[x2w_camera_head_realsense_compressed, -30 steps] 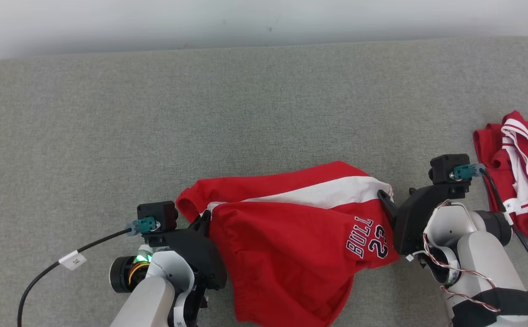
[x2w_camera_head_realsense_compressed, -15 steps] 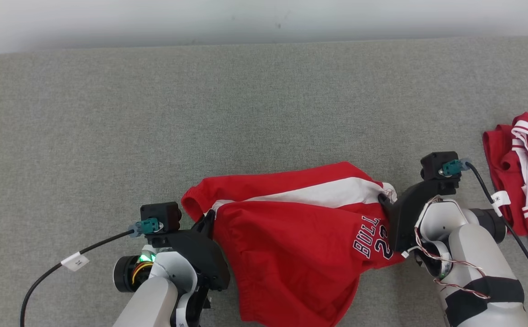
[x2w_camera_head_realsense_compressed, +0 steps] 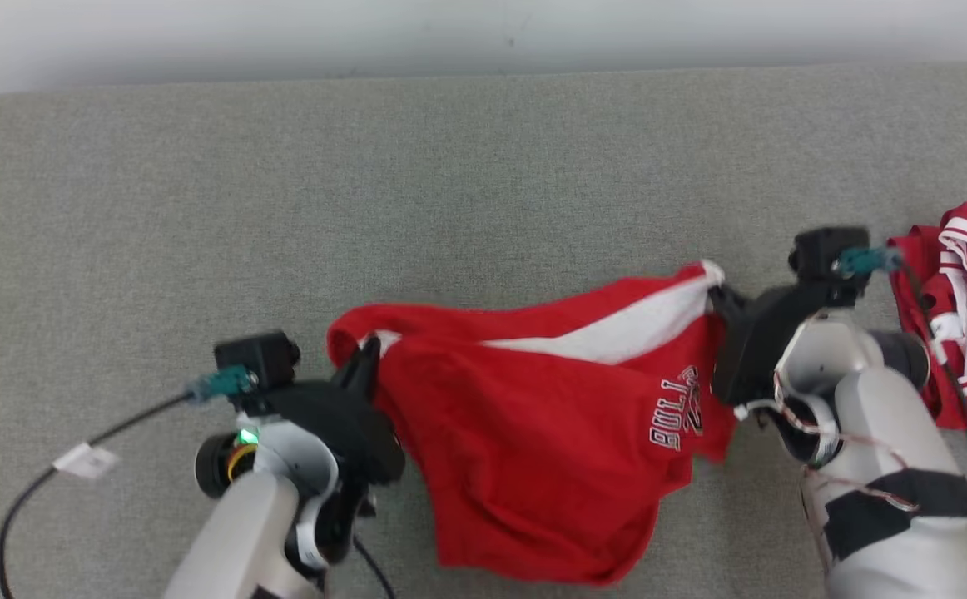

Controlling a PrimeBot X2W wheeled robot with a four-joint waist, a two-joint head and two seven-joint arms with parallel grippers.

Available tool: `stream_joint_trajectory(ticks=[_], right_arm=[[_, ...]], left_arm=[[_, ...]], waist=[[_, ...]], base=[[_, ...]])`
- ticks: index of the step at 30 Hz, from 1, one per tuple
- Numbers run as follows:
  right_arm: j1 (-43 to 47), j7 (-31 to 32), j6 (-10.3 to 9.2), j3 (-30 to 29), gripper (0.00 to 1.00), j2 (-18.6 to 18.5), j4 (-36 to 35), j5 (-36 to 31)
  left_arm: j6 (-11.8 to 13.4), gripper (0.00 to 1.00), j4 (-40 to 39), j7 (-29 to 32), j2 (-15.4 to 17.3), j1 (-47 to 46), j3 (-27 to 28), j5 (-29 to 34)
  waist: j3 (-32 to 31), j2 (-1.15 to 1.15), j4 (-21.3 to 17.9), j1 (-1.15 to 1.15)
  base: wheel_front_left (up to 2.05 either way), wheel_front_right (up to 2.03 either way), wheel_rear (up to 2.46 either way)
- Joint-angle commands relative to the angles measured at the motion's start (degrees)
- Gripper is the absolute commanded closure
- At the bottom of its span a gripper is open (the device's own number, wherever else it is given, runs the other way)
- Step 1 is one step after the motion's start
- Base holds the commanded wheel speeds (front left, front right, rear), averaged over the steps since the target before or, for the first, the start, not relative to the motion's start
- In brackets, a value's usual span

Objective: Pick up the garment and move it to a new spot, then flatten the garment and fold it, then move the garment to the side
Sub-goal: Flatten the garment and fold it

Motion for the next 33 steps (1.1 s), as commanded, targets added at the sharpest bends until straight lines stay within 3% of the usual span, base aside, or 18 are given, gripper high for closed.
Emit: stream_joint_trajectory(ticks=[1,8,12,17,23,33], right_arm=[[-1.62,-0.43,-0.13,0.12,1.0,0.0,-1.32,1.8],[-9.9,1.56,-0.13,2.59,1.0,-2.53,-9.42,9.38],[-16.95,1.99,-0.13,4.1,1.0,-3.92,-11.13,12.03],[-27.9,-0.37,-0.13,3.63,1.0,-4.43,-8.83,13.53],[-41.37,-10.11,-0.13,1.62,1.0,-4.21,-5.24,13.02],[-54.61,-30.94,-0.15,0.44,1.0,-5.62,1.5,10.15]], left_arm=[[-0.59,1.0,-0.98,0.29,-0.16,-1.98,0.76,-1.3],[-2.39,1.0,-6.4,7.3,1.79,-13.23,5.13,-7.49],[-1.61,1.0,-8.44,10.98,3.6,-21.75,7.75,-9.76],[-0.26,1.0,-9.68,12.02,6.34,-32.78,9.67,-8.13],[0.55,1.0,-9.02,7.4,8.31,-44.77,11.73,-5.07],[-1.61,1.0,-4.56,-4.89,8.32,-56.13,13.47,-1.74]], waist=[[0.1,0.0,-0.25,0.0],[2.6,0.0,-2.44,0.0],[5.58,0.0,-4.21,0.0],[10.82,0.0,-6.08,0.0],[17.24,0.0,-7.31,0.0],[21.81,0.0,-8.19,0.0]], base=[[0.0,0.0,0.0],[0.0,0.0,0.0],[0.0,0.0,0.0],[0.0,0.0,0.0],[0.0,0.0,0.0],[0.0,0.0,0.0]])
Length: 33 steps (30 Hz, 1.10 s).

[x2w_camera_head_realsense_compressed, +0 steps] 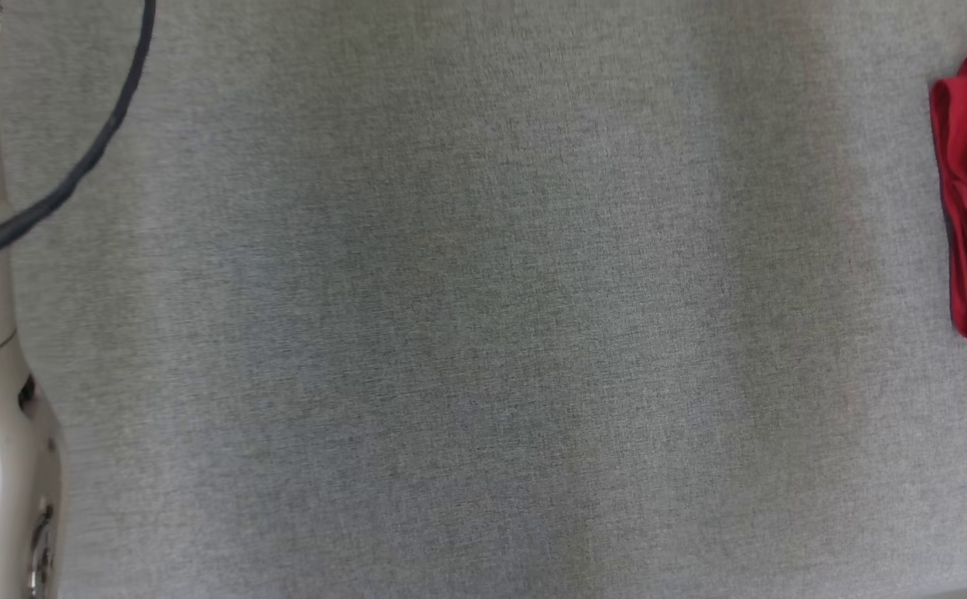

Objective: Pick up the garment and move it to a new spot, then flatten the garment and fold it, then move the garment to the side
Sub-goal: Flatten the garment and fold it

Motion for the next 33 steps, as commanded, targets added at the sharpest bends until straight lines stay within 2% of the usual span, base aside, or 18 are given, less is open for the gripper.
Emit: stream_joint_trajectory(ticks=[1,7,9,14,17,24,29,33], right_arm=[[-0.54,-1.82,-0.18,0.32,1.0,-0.97,1.27,-0.48],[2.74,-4.64,-0.17,6.26,1.0,-2.23,7.16,-0.35],[6.04,-5.5,-0.17,10.22,1.0,-3.42,8.61,1.55],[12.46,-7.12,-0.17,16.1,1.0,-6.09,7.36,6.29],[17.57,-5.9,-0.16,19.3,1.0,-8.48,5.81,9.12],[33.05,3.32,-0.16,23.0,1.0,-13.02,-0.02,14.22],[45.77,12.89,-0.16,22.54,1.0,-14.68,-5.72,15.6],[56.53,22.35,-0.16,19.87,1.0,-14.64,-11.14,16.81]], left_arm=[[-0.64,1.0,0.9,-2.12,0.37,-0.77,1.02,0.29],[-4.88,1.0,5.41,-7.53,-0.45,4.25,0.23,-0.16],[-6.51,1.0,6.44,-9.19,-0.89,8.02,-0.24,-1.4],[-8.3,1.0,4.44,-10.78,-0.9,16.52,-1.26,-4.66],[-8.56,1.0,2.08,-10.66,-0.63,23.09,-2.35,-6.36],[-8.73,1.0,-2.89,-10.45,1.97,40.89,-7.37,-6.52],[-8.3,1.0,-4.06,-10.48,3.84,52.2,-10.95,-3.65],[-6.82,1.0,-4.1,-11.84,3.64,59.42,-12.73,-2.31]], waist=[[2.43,-0.01,-1.24,-0.02],[2.11,-0.01,-1.4,-0.02],[0.57,-0.01,-1.12,-0.02],[-3.9,-0.01,-0.54,-0.02],[-7.4,-0.01,0.03,-0.02],[-15.89,-0.01,0.69,-0.02],[-21.33,-0.01,0.6,-0.02],[-24.68,-0.01,0.72,-0.02]], base=[[0.0,0.0,0.0],[0.0,0.0,0.0],[0.0,0.0,0.0],[0.0,0.0,0.0],[0.0,0.0,0.0],[0.0,0.0,0.0],[0.0,0.0,0.0],[0.0,0.0,0.0]])
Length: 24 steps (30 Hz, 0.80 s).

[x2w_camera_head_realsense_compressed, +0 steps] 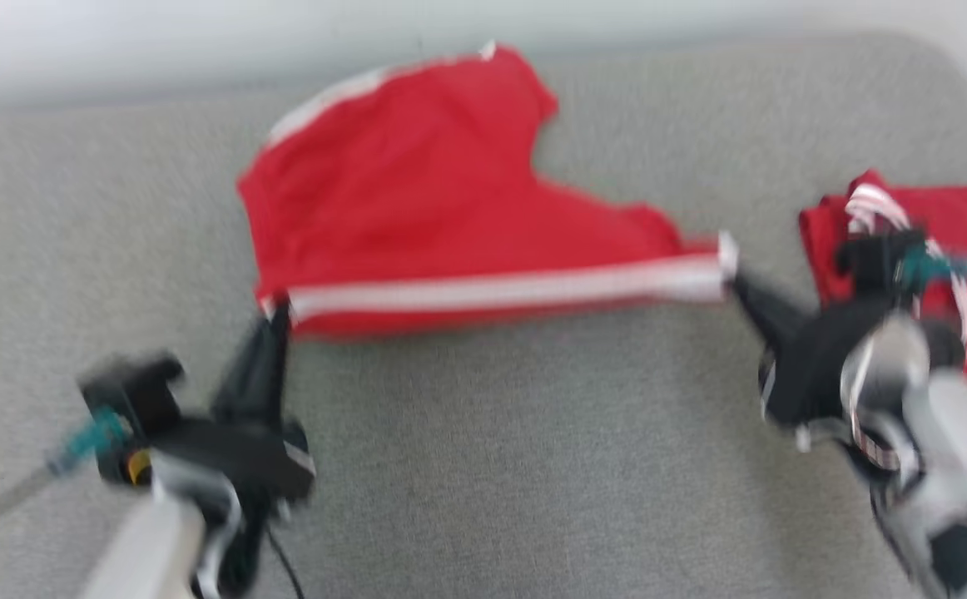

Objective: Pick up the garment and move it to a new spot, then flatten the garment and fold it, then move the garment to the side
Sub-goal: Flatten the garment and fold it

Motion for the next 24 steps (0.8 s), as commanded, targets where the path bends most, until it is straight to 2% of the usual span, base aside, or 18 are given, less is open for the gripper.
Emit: stream_joint_trajectory(ticks=[1,6,12,18,24], right_arm=[[4.52,3.19,-0.15,-1.7,1.0,-0.14,-2.64,-0.25],[13.82,10.52,-0.15,-6.67,1.0,0.92,-9.45,-2.59],[25.72,21.62,-0.15,-13.49,1.0,4.48,-20.8,-7.32],[35.84,30.73,-0.15,-19.19,1.0,9.23,-30.84,-9.66],[43.9,38.13,-0.15,-23.19,1.0,12.69,-38.28,-12.01]], left_arm=[[0.78,1.0,0.27,-0.84,-0.2,3.22,-0.65,0.89],[2.14,1.0,0.95,-2.18,-1.01,8.37,-1.56,1.56],[4.26,1.0,1.38,-1.97,-0.48,14.32,-2.58,2.17],[6.26,1.0,-0.21,2.33,1.08,20.37,-4.51,2.12],[7.06,1.0,-3.71,7.5,2.93,25.52,-7.36,2.13]], waist=[[-6.12,0.01,0.5,0.02],[-8.15,0.01,0.67,0.02],[-9.78,0.01,0.72,0.02],[-10.69,0.01,1.2,0.02],[-11.08,0.01,2.0,0.02]], base=[[0.0,0.0,0.0],[0.0,0.0,0.0],[0.0,0.0,0.0],[0.0,0.0,0.0],[0.0,0.0,0.0]])
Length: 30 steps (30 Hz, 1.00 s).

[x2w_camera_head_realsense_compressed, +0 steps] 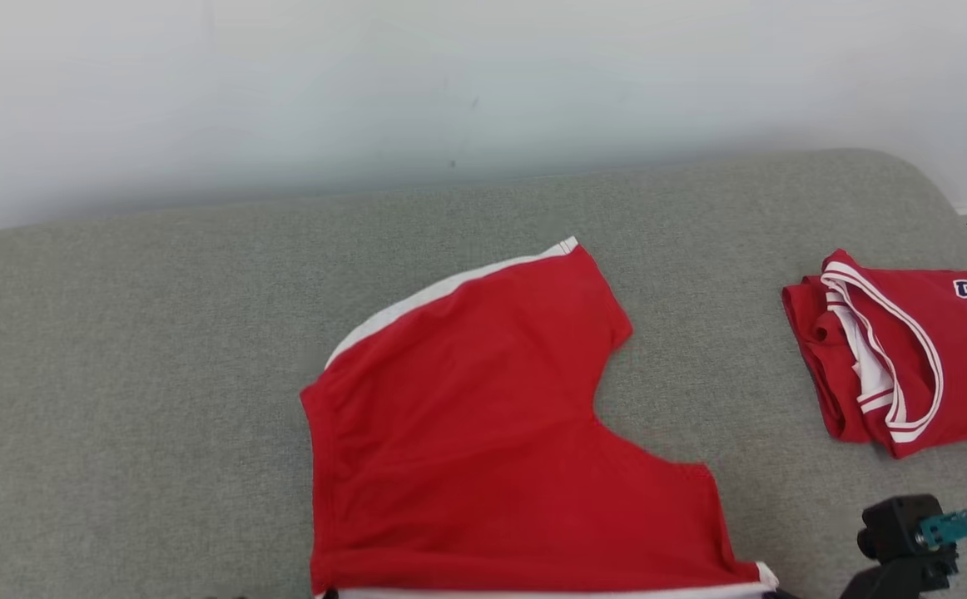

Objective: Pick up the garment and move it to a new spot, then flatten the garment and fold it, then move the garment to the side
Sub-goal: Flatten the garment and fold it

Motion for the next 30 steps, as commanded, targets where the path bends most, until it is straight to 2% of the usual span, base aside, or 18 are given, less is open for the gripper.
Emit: stream_joint_trajectory(ticks=[1,6,9,12,22,30], right_arm=[[1.17,1.04,-0.15,-0.74,1.0,0.3,-0.98,-0.55],[3.15,3.49,-0.15,-3.31,1.0,1.19,-6.79,-0.97],[0.78,1.68,-0.15,-4.47,1.0,0.39,-7.92,-1.84],[-3.0,-1.07,-0.15,-4.19,1.0,-1.3,-6.06,-2.38],[-21.14,-10.99,-0.15,1.96,1.0,-9.83,9.83,-1.21],[-36.24,-17.76,-0.15,10.26,1.0,-13.27,24.25,-0.33]], left_arm=[[0.75,1.0,-0.49,0.78,0.68,1.3,-0.08,0.24],[2.46,1.0,-5.43,3.33,1.75,3.48,-0.15,-0.38],[2.54,1.0,-8.41,3.85,1.75,3.11,-0.31,-0.58],[2.46,1.0,-10.26,3.86,1.29,1.17,-0.08,-0.81],[1.61,1.0,-7.57,4.3,-1.66,-9.45,0.0,-0.22],[1.69,1.0,-2.18,2.13,-4.64,-18.96,0.29,1.49]], waist=[[-0.09,0.01,0.17,0.0],[-0.04,0.01,0.81,0.0],[0.25,0.01,1.21,0.0],[0.61,0.01,1.59,0.0],[3.47,0.01,4.11,0.0],[7.72,0.01,6.48,0.0]], base=[[0.0,0.0,0.0],[0.0,0.0,0.0],[0.0,0.0,0.0],[0.0,0.0,0.0],[0.0,0.0,0.0],[0.0,0.0,0.0]])
